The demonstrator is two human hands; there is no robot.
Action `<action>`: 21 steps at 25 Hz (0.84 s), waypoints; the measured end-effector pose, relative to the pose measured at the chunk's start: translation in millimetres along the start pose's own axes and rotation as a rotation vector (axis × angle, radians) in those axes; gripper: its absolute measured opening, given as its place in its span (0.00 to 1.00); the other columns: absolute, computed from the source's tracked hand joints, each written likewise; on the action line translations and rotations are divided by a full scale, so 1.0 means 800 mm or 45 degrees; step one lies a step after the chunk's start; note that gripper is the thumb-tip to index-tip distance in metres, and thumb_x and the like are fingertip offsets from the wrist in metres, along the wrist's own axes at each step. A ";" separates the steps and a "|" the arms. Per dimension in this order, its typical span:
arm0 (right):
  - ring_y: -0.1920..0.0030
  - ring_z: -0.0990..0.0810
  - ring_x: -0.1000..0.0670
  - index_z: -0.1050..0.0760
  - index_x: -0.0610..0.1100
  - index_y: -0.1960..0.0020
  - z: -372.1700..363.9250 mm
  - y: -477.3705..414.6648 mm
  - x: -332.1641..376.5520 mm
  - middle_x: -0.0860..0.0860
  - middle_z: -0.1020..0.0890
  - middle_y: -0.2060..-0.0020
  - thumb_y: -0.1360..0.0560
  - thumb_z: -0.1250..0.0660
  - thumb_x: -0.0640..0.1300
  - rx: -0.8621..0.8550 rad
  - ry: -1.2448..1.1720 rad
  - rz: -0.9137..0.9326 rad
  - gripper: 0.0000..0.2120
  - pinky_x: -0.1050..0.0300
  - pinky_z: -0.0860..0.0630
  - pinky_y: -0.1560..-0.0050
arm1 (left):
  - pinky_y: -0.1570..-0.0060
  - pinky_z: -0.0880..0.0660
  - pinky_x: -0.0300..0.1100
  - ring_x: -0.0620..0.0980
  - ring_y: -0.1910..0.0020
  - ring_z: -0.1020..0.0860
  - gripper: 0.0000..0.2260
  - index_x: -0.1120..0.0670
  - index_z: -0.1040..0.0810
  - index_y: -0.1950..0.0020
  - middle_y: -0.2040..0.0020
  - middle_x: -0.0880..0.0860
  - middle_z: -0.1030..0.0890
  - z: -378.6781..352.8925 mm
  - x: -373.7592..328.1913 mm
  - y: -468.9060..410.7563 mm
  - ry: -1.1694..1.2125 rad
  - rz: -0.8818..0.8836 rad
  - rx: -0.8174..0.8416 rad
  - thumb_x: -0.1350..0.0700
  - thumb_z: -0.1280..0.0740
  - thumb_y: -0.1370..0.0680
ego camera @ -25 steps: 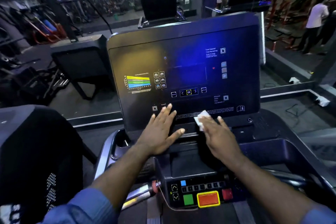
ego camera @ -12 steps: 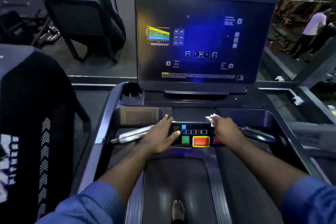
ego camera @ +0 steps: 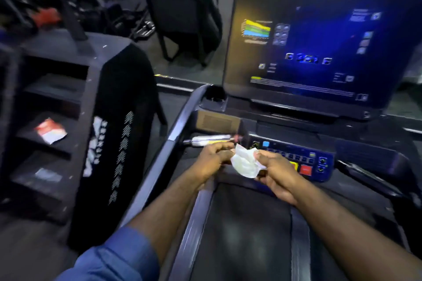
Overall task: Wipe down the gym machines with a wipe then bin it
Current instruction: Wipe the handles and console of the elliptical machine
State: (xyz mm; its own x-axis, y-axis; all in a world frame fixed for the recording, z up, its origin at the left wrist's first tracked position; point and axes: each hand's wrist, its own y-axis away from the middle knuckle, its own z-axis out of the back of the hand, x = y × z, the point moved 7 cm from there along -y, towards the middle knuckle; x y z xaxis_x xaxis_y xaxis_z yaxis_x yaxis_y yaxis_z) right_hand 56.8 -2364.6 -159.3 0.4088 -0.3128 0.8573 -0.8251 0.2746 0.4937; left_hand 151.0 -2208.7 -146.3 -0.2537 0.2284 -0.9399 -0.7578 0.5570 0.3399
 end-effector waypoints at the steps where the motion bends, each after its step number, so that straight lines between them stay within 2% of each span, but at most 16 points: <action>1: 0.54 0.15 0.48 0.19 0.41 0.38 -0.019 -0.003 -0.015 0.42 0.13 0.47 0.14 0.39 0.44 0.087 -0.035 -0.043 0.13 0.57 0.21 0.56 | 0.51 0.21 0.38 0.45 0.55 0.16 0.13 0.59 0.18 0.35 0.45 0.56 0.13 0.015 0.013 0.023 0.052 0.044 -0.086 0.62 0.28 0.20; 2: 0.56 0.14 0.50 0.19 0.41 0.38 -0.041 -0.003 -0.029 0.44 0.12 0.49 0.14 0.39 0.44 0.178 -0.046 -0.092 0.13 0.59 0.20 0.58 | 0.49 0.21 0.41 0.47 0.53 0.16 0.12 0.59 0.17 0.37 0.45 0.58 0.13 0.030 0.026 0.048 0.103 0.075 -0.178 0.64 0.28 0.21; 4: 0.54 0.14 0.51 0.19 0.40 0.38 -0.087 0.003 -0.059 0.45 0.12 0.48 0.15 0.38 0.46 0.348 0.006 -0.192 0.14 0.57 0.19 0.54 | 0.46 0.19 0.44 0.51 0.51 0.16 0.11 0.59 0.16 0.41 0.47 0.61 0.13 0.057 0.056 0.105 0.163 0.106 -0.350 0.67 0.27 0.22; 6: 0.49 0.14 0.48 0.18 0.40 0.37 -0.146 0.032 -0.091 0.43 0.13 0.45 0.16 0.36 0.51 0.558 0.048 -0.260 0.17 0.52 0.20 0.45 | 0.52 0.17 0.40 0.47 0.56 0.15 0.09 0.60 0.16 0.44 0.54 0.57 0.12 0.088 0.086 0.174 0.114 0.115 -0.527 0.69 0.27 0.22; 8: 0.45 0.15 0.45 0.18 0.41 0.37 -0.205 0.069 -0.119 0.41 0.14 0.43 0.20 0.30 0.54 0.777 0.104 -0.290 0.19 0.49 0.22 0.41 | 0.59 0.20 0.36 0.43 0.63 0.18 0.06 0.61 0.16 0.47 0.61 0.53 0.14 0.116 0.106 0.249 0.041 0.149 -0.711 0.69 0.28 0.22; 10: 0.47 0.17 0.43 0.17 0.41 0.41 -0.277 0.122 -0.148 0.35 0.16 0.43 0.28 0.22 0.50 0.972 0.264 -0.256 0.19 0.47 0.26 0.44 | 0.63 0.23 0.35 0.43 0.67 0.21 0.03 0.61 0.17 0.51 0.62 0.56 0.17 0.150 0.126 0.351 0.059 0.174 -0.925 0.68 0.28 0.21; 11: 0.50 0.17 0.43 0.17 0.40 0.44 -0.312 0.150 -0.163 0.35 0.15 0.44 0.28 0.21 0.45 1.037 0.330 -0.229 0.15 0.48 0.26 0.47 | 0.64 0.24 0.36 0.44 0.68 0.22 0.04 0.60 0.18 0.54 0.63 0.56 0.18 0.163 0.141 0.408 0.085 0.189 -1.044 0.67 0.28 0.21; 13: 0.58 0.15 0.49 0.17 0.41 0.47 -0.377 0.212 -0.196 0.40 0.13 0.51 0.23 0.26 0.39 1.134 0.403 -0.218 0.06 0.54 0.21 0.57 | 0.66 0.25 0.36 0.44 0.68 0.23 0.04 0.60 0.20 0.55 0.66 0.53 0.19 0.178 0.182 0.530 0.182 0.223 -1.290 0.65 0.27 0.20; 15: 0.62 0.15 0.53 0.18 0.42 0.46 -0.439 0.286 -0.240 0.46 0.12 0.55 0.20 0.30 0.39 1.269 0.439 -0.308 0.04 0.59 0.19 0.64 | 0.66 0.21 0.39 0.47 0.63 0.21 0.03 0.62 0.19 0.51 0.62 0.55 0.18 0.176 0.223 0.658 0.319 0.224 -1.543 0.63 0.27 0.20; 17: 0.57 0.13 0.52 0.19 0.41 0.41 -0.494 0.380 -0.297 0.46 0.12 0.52 0.20 0.31 0.40 1.472 0.530 -0.423 0.08 0.57 0.15 0.60 | 0.63 0.18 0.40 0.50 0.59 0.21 0.02 0.59 0.20 0.48 0.57 0.57 0.19 0.154 0.267 0.783 0.469 0.245 -1.758 0.62 0.28 0.19; 19: 0.52 0.13 0.49 0.20 0.40 0.38 -0.534 0.494 -0.370 0.44 0.12 0.47 0.20 0.30 0.41 1.687 0.685 -0.505 0.12 0.53 0.14 0.56 | 0.64 0.18 0.39 0.50 0.62 0.24 0.03 0.57 0.21 0.50 0.58 0.57 0.22 0.114 0.318 0.914 0.594 0.253 -1.985 0.63 0.30 0.18; 21: 0.53 0.13 0.48 0.19 0.39 0.39 -0.559 0.613 -0.447 0.44 0.12 0.48 0.21 0.29 0.38 1.834 0.812 -0.563 0.11 0.52 0.14 0.56 | 0.64 0.19 0.40 0.53 0.58 0.23 0.02 0.57 0.22 0.49 0.56 0.58 0.21 0.062 0.372 1.040 0.725 0.240 -2.208 0.62 0.31 0.18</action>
State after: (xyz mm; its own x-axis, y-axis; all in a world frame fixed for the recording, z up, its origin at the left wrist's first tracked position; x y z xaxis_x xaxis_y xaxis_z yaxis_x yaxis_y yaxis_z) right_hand -319.7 -1711.5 -158.2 0.4825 0.3725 0.7927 -0.1187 -0.8689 0.4806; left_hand -525.5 -1637.6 -141.7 -0.2679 -0.2898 -0.9188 -0.2996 -0.8813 0.3654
